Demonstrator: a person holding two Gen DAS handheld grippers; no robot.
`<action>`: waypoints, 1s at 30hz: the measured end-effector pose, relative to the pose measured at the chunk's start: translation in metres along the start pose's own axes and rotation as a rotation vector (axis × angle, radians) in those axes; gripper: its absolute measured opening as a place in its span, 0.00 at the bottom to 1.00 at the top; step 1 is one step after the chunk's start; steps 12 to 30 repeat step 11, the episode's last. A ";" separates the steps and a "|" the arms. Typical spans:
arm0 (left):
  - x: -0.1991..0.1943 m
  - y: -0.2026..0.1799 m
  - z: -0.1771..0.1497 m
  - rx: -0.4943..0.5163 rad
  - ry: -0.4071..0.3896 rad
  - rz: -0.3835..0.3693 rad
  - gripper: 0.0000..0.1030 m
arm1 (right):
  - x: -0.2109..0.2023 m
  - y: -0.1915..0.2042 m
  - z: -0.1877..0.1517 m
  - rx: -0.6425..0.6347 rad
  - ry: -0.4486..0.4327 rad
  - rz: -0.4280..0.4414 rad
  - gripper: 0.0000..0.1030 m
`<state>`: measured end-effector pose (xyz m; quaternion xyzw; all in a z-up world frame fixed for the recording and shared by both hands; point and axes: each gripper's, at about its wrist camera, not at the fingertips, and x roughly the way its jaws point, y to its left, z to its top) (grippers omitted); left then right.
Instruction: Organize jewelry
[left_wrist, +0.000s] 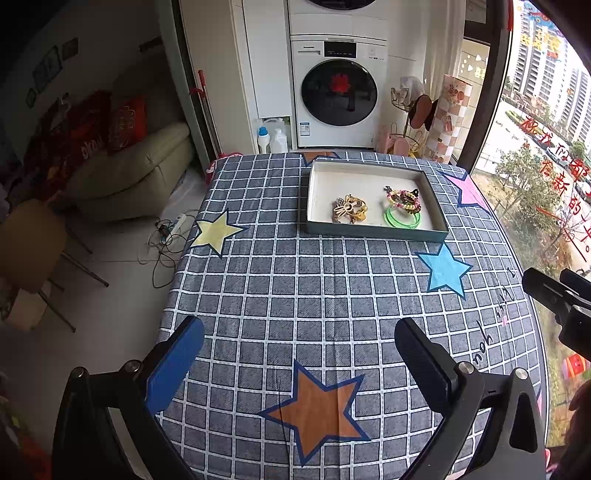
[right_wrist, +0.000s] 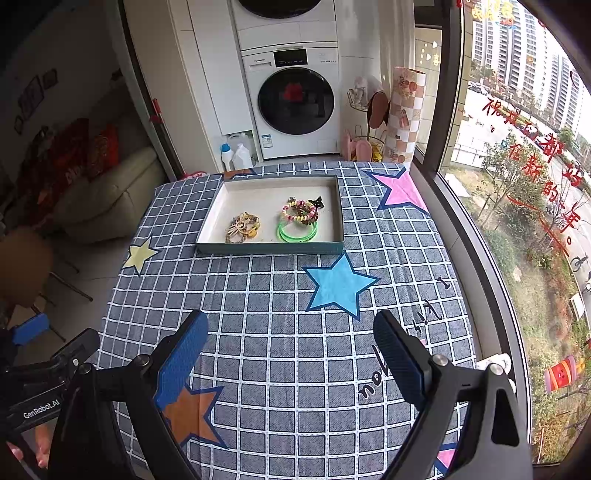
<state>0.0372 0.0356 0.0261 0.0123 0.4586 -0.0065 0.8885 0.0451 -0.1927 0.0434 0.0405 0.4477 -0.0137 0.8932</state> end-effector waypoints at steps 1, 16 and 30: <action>0.000 0.000 0.000 -0.001 0.000 0.000 1.00 | 0.000 0.000 0.000 0.002 0.000 0.000 0.90; -0.001 -0.004 -0.001 0.022 -0.005 -0.008 1.00 | 0.000 0.000 -0.001 0.001 0.001 0.000 0.90; -0.001 -0.004 -0.001 0.022 -0.005 -0.008 1.00 | 0.000 0.000 -0.001 0.001 0.001 0.000 0.90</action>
